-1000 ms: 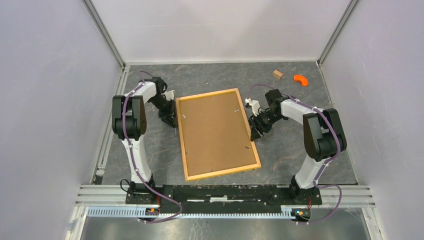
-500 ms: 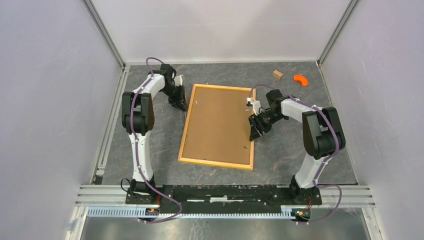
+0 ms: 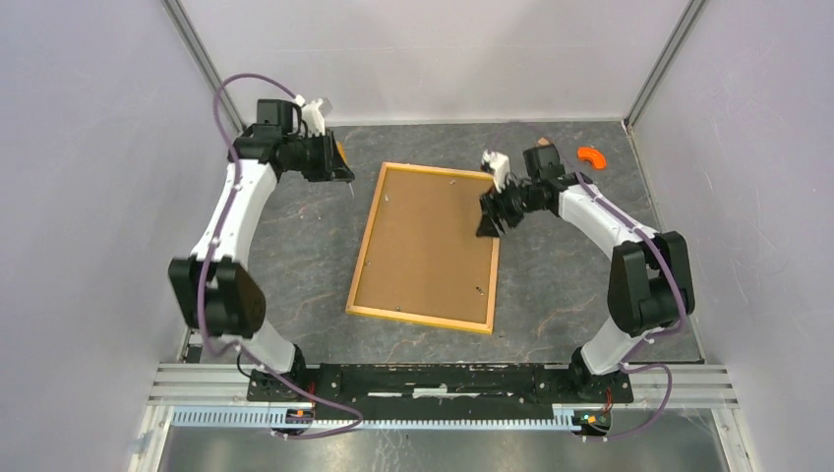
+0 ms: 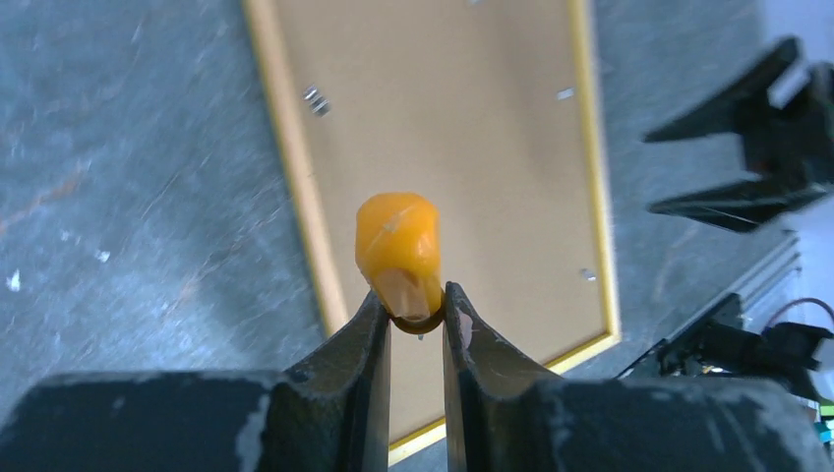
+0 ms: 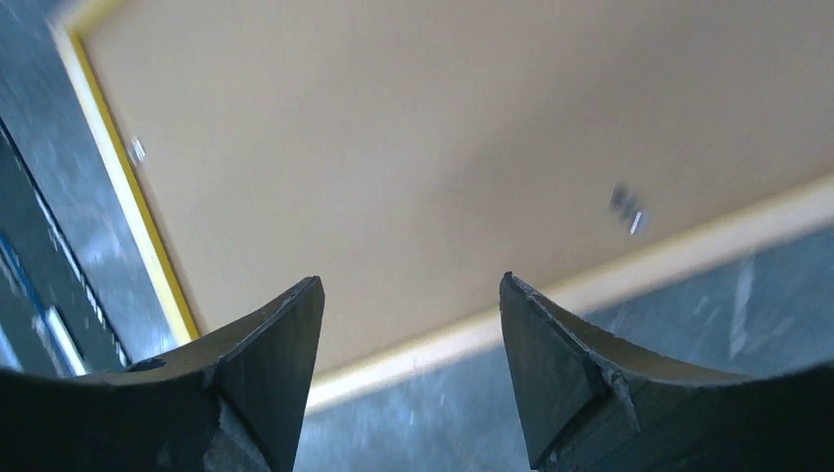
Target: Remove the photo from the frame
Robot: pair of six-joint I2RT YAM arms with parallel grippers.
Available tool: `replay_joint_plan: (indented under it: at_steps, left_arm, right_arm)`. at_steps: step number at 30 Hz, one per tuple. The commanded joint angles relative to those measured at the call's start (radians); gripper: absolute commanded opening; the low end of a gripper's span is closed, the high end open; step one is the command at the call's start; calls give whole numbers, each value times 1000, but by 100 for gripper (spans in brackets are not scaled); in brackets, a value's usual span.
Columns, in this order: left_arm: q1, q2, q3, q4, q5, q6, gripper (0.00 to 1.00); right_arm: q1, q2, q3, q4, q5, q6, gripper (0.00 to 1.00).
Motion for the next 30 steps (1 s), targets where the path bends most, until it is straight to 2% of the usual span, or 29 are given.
replay_joint_plan:
  at_steps: [1,7,12,14,20,21,25,27,28,29,30]
  left_arm:
    - [-26,-139,-96,185,147,-149,2]
    - [-61,-231,-226,449,214,-358,2]
    - [-124,-276,-293,559,217,-469,2]
    - [-130,-289,-318,592,215,-507,2]
    - [-149,-301,-344,617,252,-532,2]
    - [-153,-304,-348,622,258,-536,3]
    - [-163,-313,-362,628,280,-540,3]
    - [-167,-319,-360,597,286,-515,3]
    - [-167,-324,-358,580,287,-499,5]
    - [-167,-330,-354,550,288,-471,13]
    - [-167,-334,-341,501,297,-424,24]
  right_arm:
    - [124,-44,155,260,-41,171,73]
    - [315,17,336,351,-9,281,75]
    - [386,-8,283,520,41,335,76]
    - [398,-7,281,526,55,327,76]
    - [418,22,287,501,112,292,65]
    - [419,29,294,488,121,285,62]
    - [424,64,326,441,128,255,38]
    - [426,65,327,436,125,237,22]
    - [426,62,328,432,121,222,10]
    - [426,57,326,426,122,198,0]
    - [426,49,323,415,124,167,0]
